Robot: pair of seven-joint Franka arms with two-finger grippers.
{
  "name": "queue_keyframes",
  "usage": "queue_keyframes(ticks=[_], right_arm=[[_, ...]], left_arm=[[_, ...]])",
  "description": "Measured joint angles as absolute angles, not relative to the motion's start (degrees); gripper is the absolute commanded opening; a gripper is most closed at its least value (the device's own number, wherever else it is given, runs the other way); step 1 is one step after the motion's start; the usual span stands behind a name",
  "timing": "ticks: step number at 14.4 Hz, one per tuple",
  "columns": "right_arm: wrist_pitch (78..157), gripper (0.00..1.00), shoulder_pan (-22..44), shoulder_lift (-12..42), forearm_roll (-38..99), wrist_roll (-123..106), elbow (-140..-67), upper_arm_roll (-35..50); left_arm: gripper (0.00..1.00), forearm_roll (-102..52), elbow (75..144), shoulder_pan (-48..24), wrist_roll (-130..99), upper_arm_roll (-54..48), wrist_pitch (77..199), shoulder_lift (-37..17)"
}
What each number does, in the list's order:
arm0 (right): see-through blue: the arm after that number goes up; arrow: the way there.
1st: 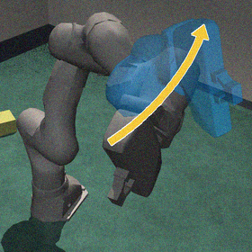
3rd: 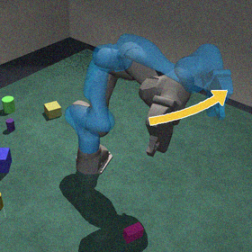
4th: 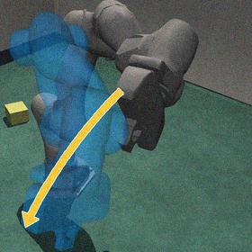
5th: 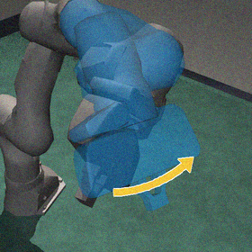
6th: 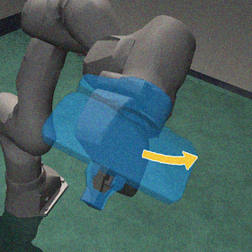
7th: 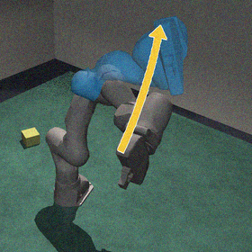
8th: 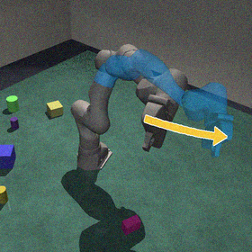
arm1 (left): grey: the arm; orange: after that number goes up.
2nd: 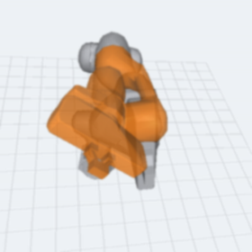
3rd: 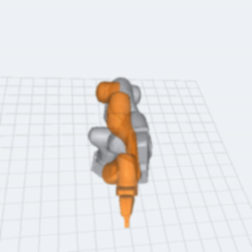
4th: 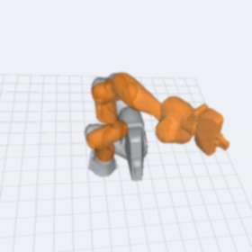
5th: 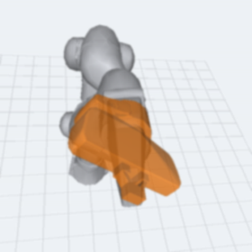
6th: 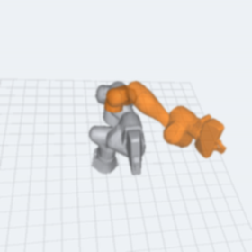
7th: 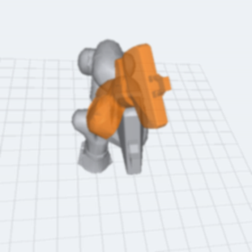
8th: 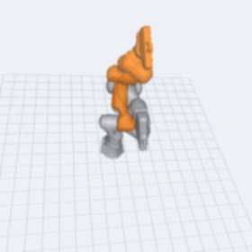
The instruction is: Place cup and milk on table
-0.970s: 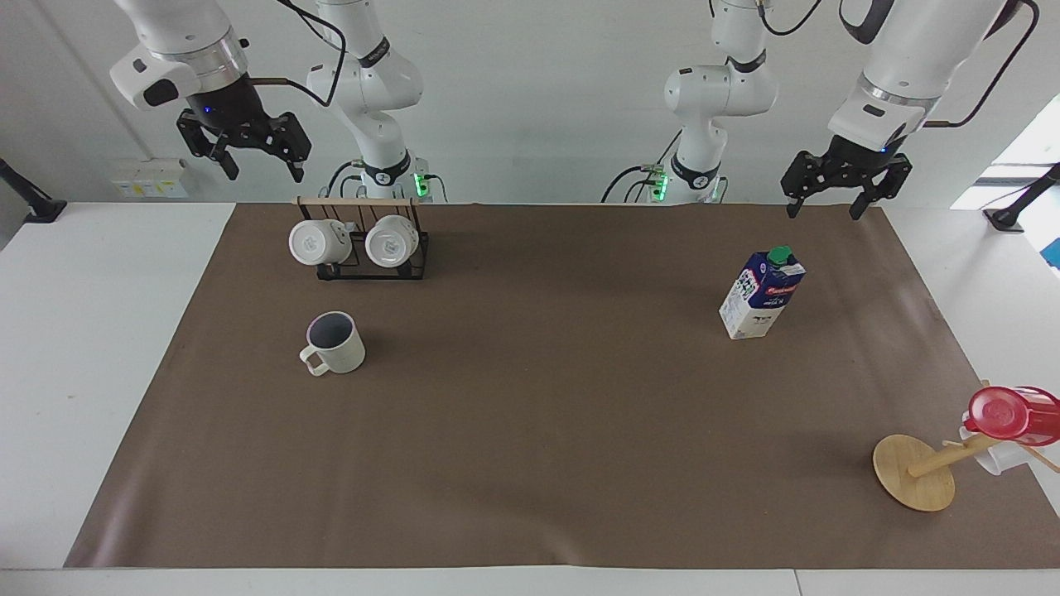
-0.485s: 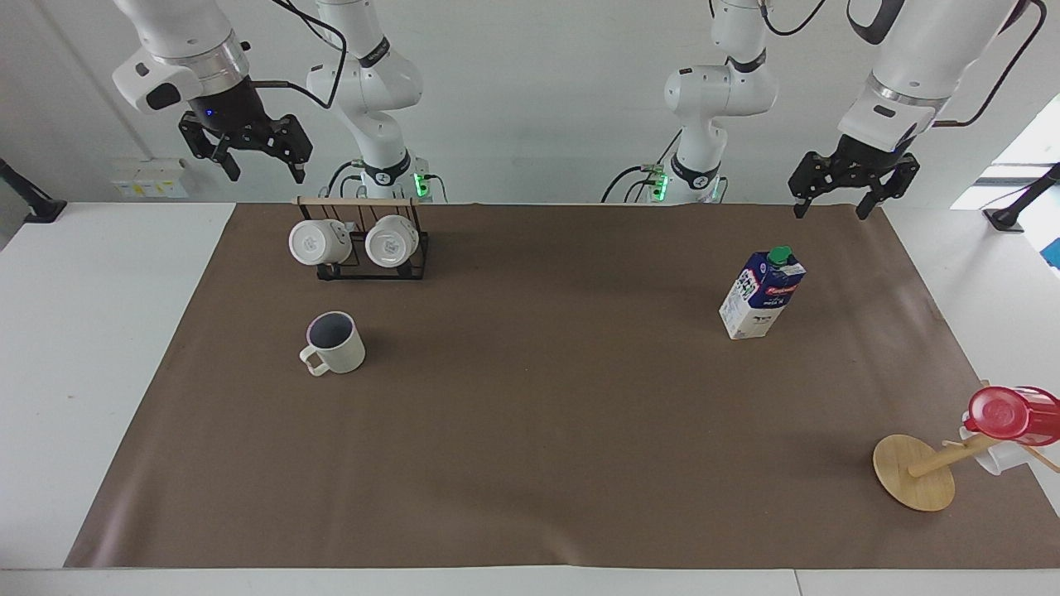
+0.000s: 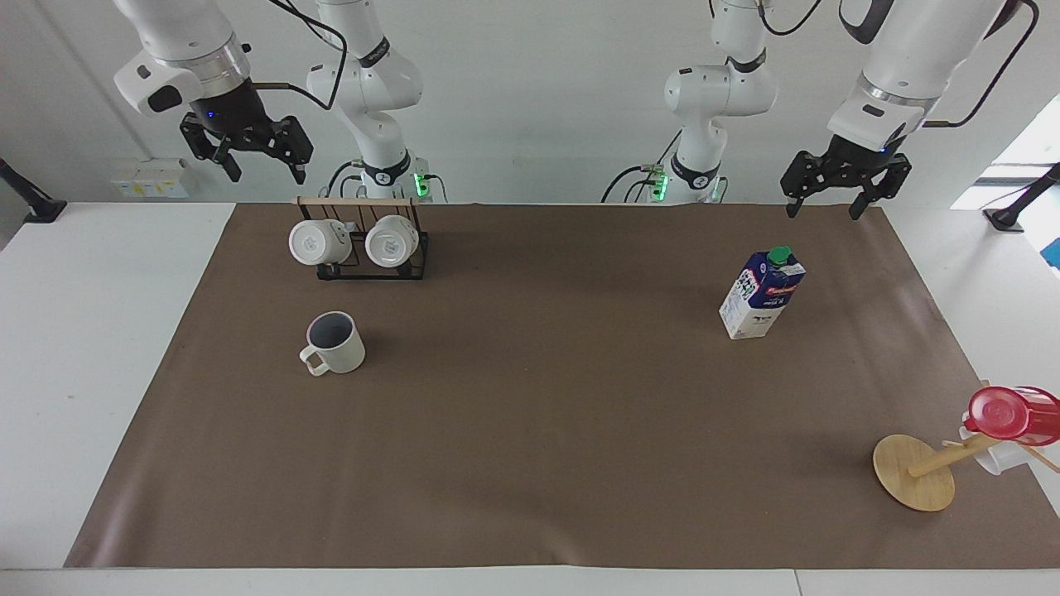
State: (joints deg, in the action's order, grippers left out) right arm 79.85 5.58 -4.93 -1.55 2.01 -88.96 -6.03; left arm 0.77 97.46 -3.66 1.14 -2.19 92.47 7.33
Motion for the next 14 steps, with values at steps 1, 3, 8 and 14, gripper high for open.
queue_keyframes(ticks=[1,3,8,14], right_arm=[[79.9,1.0,5.6,-4.9,-1.6,2.0,-89.0,-6.0],[79.9,1.0,5.6,-4.9,-1.6,2.0,-89.0,-6.0],[80.0,1.0,5.6,-5.0,-1.6,2.0,-89.0,-6.0],[80.0,1.0,5.6,-5.0,-1.6,2.0,-89.0,-6.0]], left_arm=[[1.0,0.8,97.5,-3.6,1.1,-2.1,92.5,7.3],[1.0,0.8,97.5,-3.5,1.1,-1.8,92.5,7.3],[1.0,0.8,97.5,-3.5,1.1,-1.4,92.5,7.3],[1.0,0.8,97.5,-3.5,1.1,-1.4,92.5,7.3]])
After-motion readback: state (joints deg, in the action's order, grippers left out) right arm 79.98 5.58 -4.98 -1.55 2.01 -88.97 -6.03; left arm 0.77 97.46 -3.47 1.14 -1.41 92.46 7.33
